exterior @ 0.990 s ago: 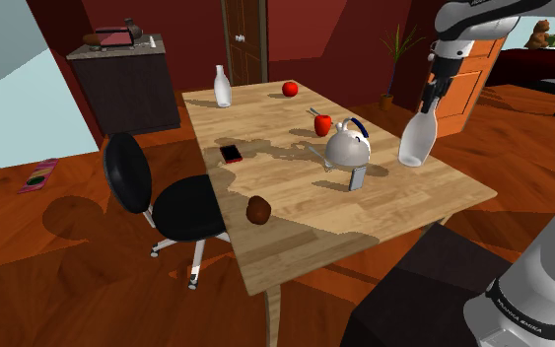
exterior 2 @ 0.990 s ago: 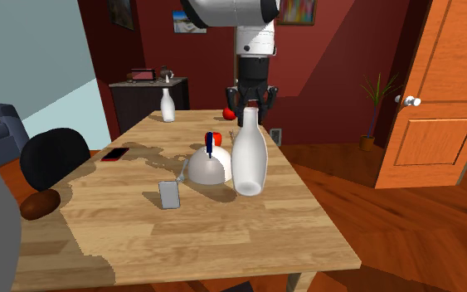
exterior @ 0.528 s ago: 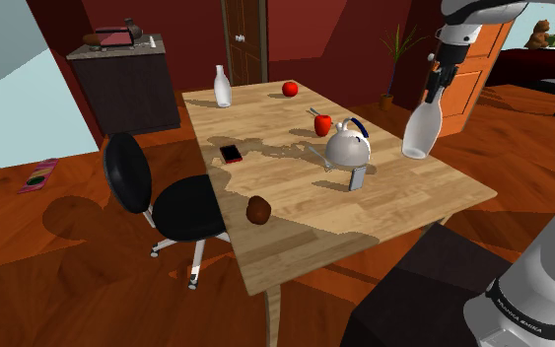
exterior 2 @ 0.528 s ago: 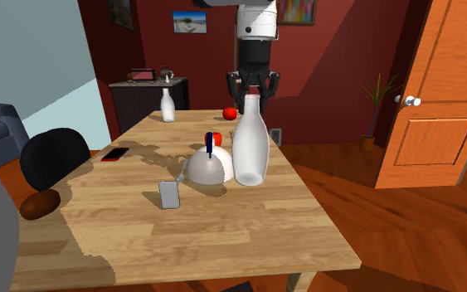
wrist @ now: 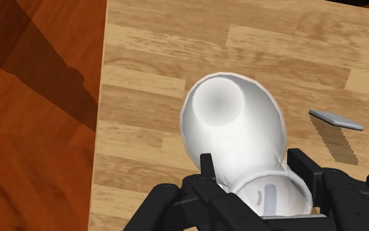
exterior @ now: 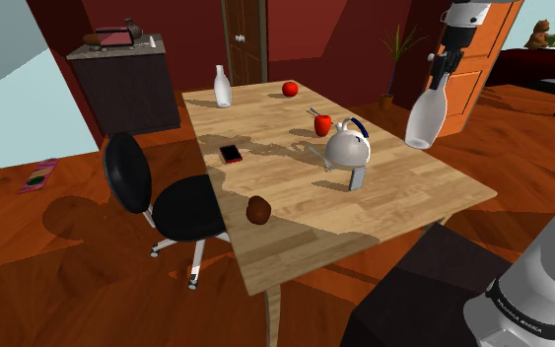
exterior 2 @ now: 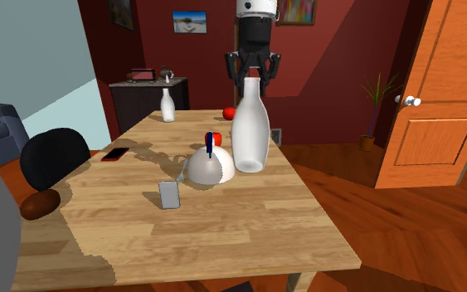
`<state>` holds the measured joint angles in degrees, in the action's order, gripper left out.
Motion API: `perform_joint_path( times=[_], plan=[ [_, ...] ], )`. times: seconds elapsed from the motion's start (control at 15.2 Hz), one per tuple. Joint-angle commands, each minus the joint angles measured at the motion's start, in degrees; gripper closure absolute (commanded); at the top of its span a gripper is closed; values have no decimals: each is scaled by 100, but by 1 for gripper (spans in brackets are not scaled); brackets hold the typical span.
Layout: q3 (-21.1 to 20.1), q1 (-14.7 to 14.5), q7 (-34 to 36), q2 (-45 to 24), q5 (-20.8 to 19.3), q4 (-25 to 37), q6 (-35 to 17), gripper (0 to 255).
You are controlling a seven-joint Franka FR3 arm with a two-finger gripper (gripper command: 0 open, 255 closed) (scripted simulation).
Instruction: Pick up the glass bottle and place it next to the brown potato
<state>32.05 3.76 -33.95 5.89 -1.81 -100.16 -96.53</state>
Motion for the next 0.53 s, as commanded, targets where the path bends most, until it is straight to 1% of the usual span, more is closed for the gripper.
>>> perform_joint_path(
  times=[0.0, 0.46],
  plan=[
    [12, 2, -25, -55, 30, 207, 160, 255],
    [42, 12, -82, -219, 117, 917, 731, 255]
  ],
)
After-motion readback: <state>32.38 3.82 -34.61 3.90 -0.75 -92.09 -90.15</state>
